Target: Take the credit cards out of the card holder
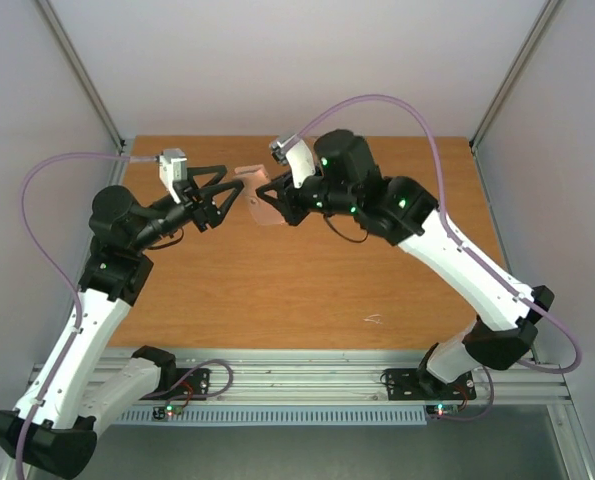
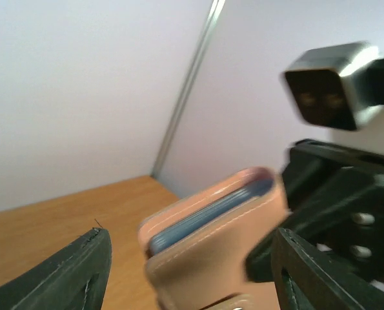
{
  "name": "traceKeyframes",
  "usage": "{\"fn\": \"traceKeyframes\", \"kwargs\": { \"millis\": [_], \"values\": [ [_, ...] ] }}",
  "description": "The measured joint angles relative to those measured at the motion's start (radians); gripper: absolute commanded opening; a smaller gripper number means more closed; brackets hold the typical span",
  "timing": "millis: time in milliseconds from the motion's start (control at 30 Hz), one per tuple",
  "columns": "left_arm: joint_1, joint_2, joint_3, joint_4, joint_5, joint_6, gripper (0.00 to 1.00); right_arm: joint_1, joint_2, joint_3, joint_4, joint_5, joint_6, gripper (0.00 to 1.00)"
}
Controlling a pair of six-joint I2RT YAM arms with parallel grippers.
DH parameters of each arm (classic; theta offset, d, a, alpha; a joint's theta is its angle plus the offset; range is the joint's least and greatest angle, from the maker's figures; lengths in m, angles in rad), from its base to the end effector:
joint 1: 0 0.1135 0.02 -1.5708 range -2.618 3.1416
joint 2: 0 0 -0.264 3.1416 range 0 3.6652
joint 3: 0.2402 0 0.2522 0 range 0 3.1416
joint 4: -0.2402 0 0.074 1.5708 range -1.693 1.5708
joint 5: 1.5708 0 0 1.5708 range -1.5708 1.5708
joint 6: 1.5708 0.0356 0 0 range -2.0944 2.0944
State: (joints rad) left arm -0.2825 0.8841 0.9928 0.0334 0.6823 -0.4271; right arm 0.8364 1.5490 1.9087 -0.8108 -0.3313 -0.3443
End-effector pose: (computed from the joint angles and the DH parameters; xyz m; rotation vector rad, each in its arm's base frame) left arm 0.1764 -0.0746 0.4183 0.4828 1.4750 -1.0536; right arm 0.2054 0.2448 0.4729 -1.3160 1.5791 0.6436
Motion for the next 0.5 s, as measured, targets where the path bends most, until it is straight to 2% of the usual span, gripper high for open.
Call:
{"fn": "traceKeyframes", "kwargs": {
  "millis": [100,200,300,500],
  "values": [
    [-0.011,0.000,0.004,-0.038,-0.073,0.088,0.68,0.115,-0.039,-0.060,0.093,0.294,0.052,0.01],
    [-0.037,0.001,0.010,-0.078,-0.124,0.174,0.71,0.195,-0.037,-0.061,0.173,0.489,0.075,0.01],
    [-0.062,0.001,0.023,-0.101,-0.153,0.255,0.74,0.222,-0.025,-0.061,0.195,0.592,0.104,0.01],
    [-0.085,0.009,0.024,-0.166,-0.218,0.334,0.68,0.220,0.017,-0.037,0.223,0.644,0.144,0.01]
  ]
}}
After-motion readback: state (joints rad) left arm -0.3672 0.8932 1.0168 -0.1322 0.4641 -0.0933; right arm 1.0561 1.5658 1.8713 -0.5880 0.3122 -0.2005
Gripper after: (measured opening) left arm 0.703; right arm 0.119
